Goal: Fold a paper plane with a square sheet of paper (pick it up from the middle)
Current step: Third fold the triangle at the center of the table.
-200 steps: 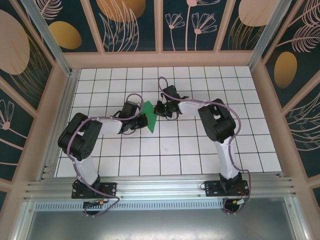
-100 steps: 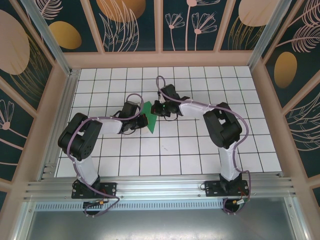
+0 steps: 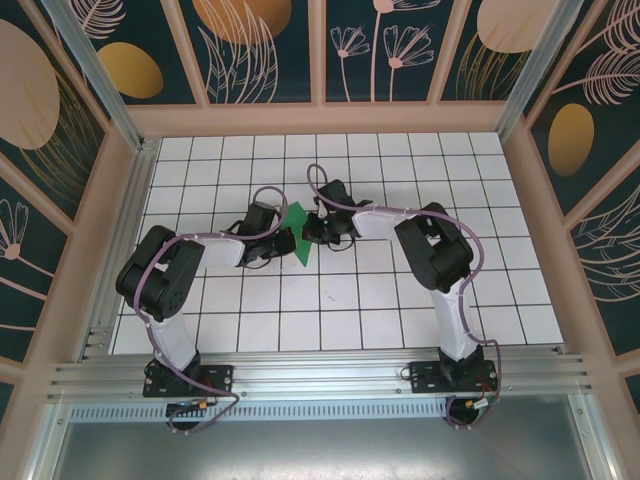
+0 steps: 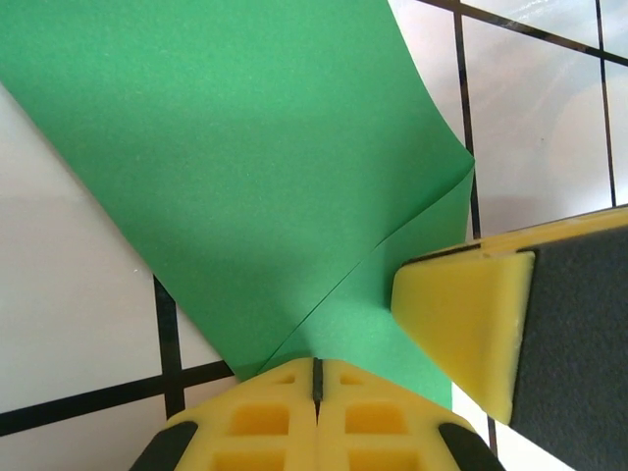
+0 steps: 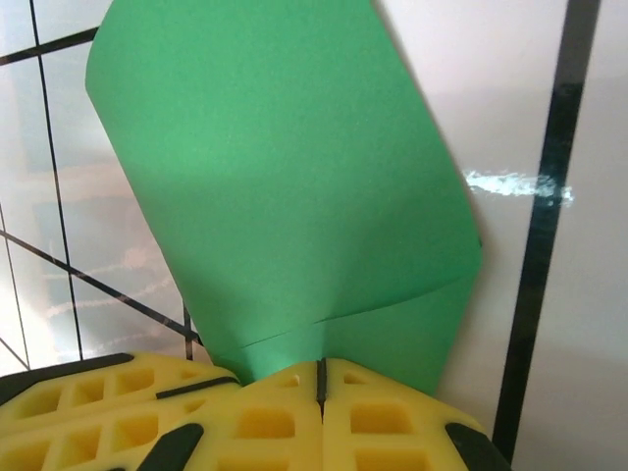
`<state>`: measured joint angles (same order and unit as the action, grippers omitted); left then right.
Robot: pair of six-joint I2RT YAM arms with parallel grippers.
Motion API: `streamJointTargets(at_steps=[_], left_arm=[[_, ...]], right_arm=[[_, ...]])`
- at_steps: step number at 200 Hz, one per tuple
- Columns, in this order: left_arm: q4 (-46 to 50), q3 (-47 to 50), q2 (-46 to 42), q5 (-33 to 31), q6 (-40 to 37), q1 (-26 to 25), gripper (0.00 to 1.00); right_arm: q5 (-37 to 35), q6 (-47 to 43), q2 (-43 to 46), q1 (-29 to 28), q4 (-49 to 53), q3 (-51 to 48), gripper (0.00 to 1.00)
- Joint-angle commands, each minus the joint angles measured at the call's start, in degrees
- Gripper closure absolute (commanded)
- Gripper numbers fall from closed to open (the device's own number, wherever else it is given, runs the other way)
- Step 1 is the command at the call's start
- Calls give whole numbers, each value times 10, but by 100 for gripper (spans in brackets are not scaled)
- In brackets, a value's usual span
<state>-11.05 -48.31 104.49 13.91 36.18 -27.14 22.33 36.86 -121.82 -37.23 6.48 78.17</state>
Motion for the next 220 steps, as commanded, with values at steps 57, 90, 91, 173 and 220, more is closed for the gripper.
streamJointTargets(at_steps=[57,90,91,173,220], left_arm=[[-2,55,-112,44,46,1,83],[-81,131,-167,99,101,-6,82],[-82,134,-168,100,102,-7,82],[-142,174,-133,117,167,-62,89],[-120,146,-91,104,173,-67,95]], right_arm=[[-77,163,42,-22,-1,-79,100],[-126,280,95,-43,-35,-140,100],[-127,284,96,-43,-35,-142,100],[-136,359,96,-61,-44,-157,100],[-134,355,93,-61,-37,-154,100]])
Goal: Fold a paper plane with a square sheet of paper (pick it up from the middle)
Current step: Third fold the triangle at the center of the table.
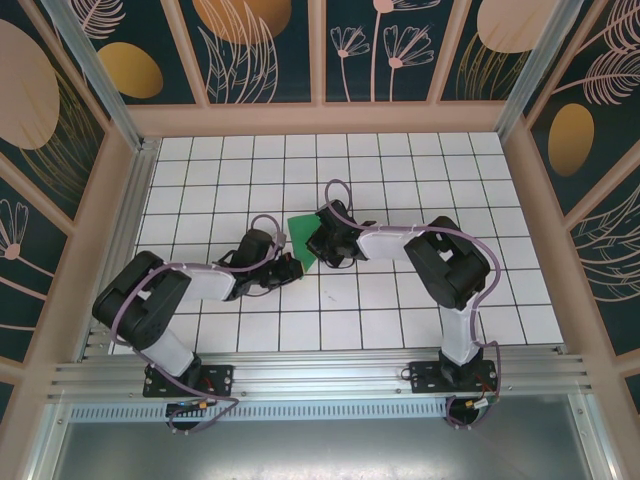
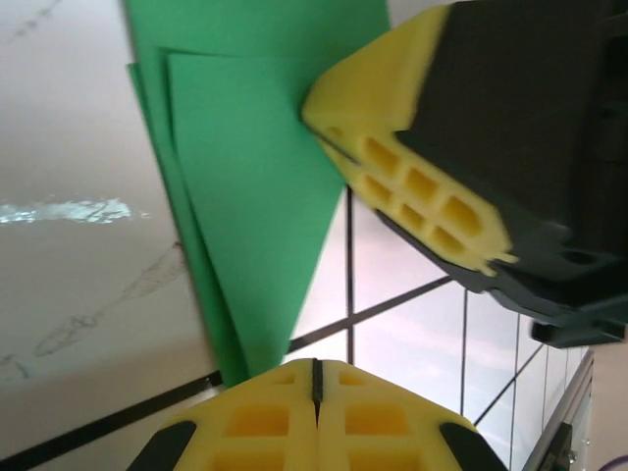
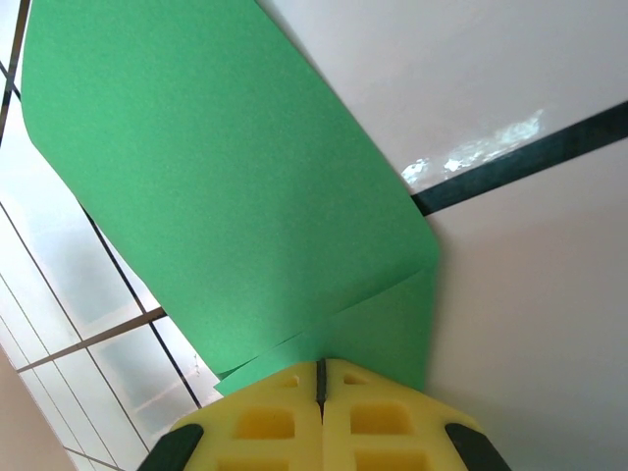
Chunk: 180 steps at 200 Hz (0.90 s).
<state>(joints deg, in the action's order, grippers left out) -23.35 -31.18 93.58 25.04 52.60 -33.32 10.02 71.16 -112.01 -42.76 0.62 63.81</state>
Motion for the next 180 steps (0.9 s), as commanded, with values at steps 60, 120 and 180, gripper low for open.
streamJointTargets(at_steps=[60,120,180], left_arm=[[46,-40,34,-24,-1,-6,97],[108,-44,43,-29,-25,-7,97],[136,-45,60,-57,-30,-7,100]], right_arm=[[-11,5,-4,-5,24,-7,100],[3,-44,9,0,13,19,100],[72,-164,63,4,2,-1,100]])
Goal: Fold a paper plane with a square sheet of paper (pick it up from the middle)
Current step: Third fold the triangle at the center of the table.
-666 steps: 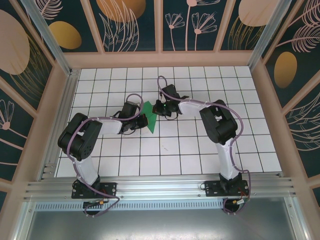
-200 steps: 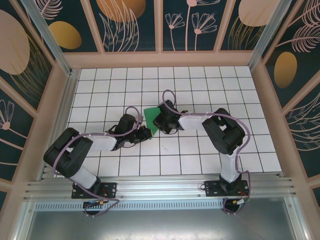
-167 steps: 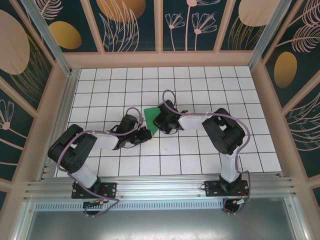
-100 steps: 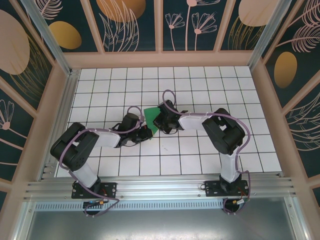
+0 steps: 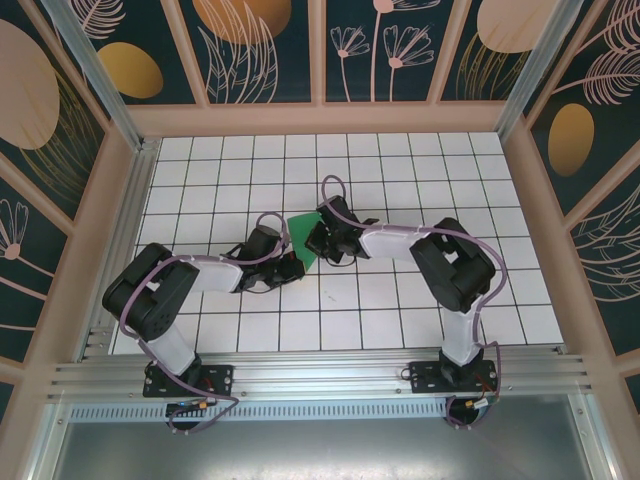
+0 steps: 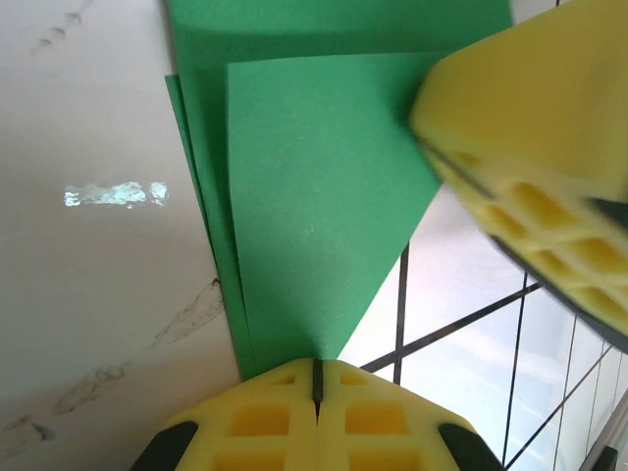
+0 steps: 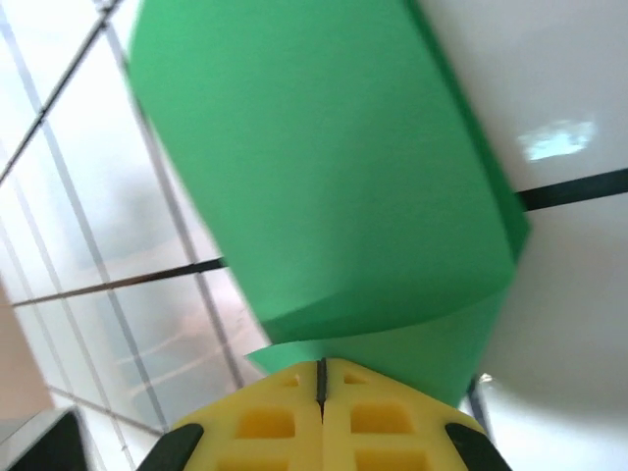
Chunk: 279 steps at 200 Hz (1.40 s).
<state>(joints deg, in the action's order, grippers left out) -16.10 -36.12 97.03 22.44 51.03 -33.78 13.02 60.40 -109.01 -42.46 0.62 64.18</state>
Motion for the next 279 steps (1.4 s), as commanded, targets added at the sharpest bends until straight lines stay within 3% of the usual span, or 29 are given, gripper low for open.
streamJointTargets(at_steps=[1,103,279], left_arm=[[63,5,26,-31,-14,-3,100],[71,9,23,-50,-3,-3,100],[144,9,26,-52,-72,-3,100]], right_arm=[[43,-58,32,1,2,-5,100],[118,-55,-5,2,-26,-63,100],[96,-129,-64,80,12,4,100]])
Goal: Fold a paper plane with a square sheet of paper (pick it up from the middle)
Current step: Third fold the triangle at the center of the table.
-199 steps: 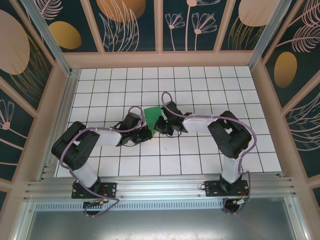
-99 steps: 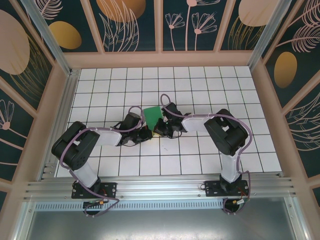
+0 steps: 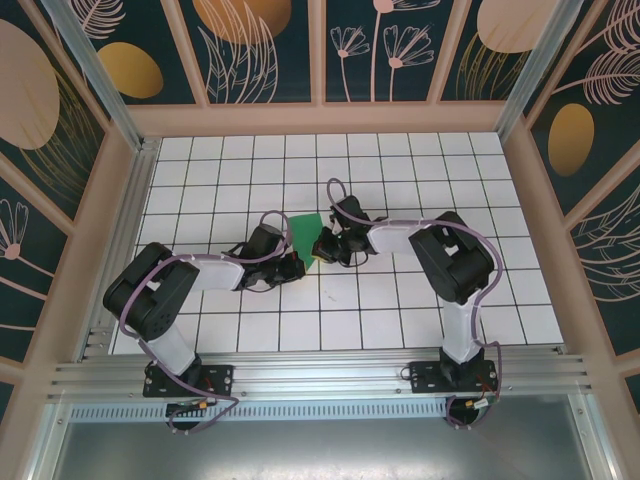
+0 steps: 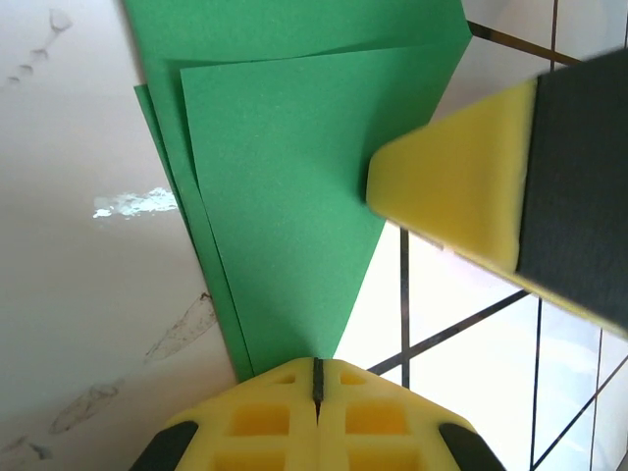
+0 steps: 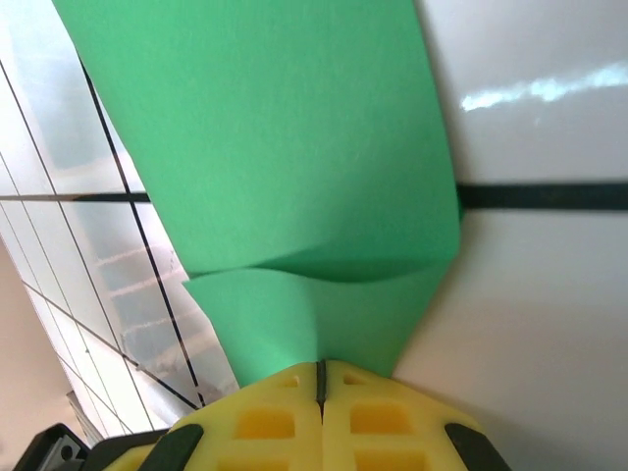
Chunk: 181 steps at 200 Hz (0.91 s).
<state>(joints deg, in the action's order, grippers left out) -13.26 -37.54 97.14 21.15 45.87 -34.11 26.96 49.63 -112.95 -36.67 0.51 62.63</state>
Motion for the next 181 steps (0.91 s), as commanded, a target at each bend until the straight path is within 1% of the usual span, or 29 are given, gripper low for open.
streamJointTargets(at_steps=[1,44,62,67,88,115,125,133,138,158,169,181], left_arm=[[115,23,26,-39,-21,1,100],[114,30,21,-41,-21,1,100],[114,32,19,-42,-20,1,100],[114,33,19,-43,-19,1,100],[113,34,15,-45,-18,1,100],[119,22,14,-47,-18,0,100],[127,8,-11,-48,-19,0,100],[130,-4,-23,-49,-19,0,100],[130,-11,-31,-49,-19,0,100],[126,-33,-78,-61,-20,0,88],[120,-36,-101,-74,-25,1,79],[116,-36,-127,-93,-42,1,76]], right_arm=[[-43,-22,-25,23,13,19,100],[-52,-46,-39,49,16,38,100],[-41,-69,-40,50,4,44,100],[-39,-75,-41,68,1,45,100],[-31,-100,-41,83,-5,55,100],[-40,-129,0,90,-16,57,99],[-53,-137,29,91,-16,52,97],[-68,-142,54,92,-17,44,94],[-78,-144,73,92,-16,37,89],[-107,-150,134,92,-15,-1,68],[-114,-150,162,92,-20,-26,57],[-117,-145,187,92,-29,-55,47]])
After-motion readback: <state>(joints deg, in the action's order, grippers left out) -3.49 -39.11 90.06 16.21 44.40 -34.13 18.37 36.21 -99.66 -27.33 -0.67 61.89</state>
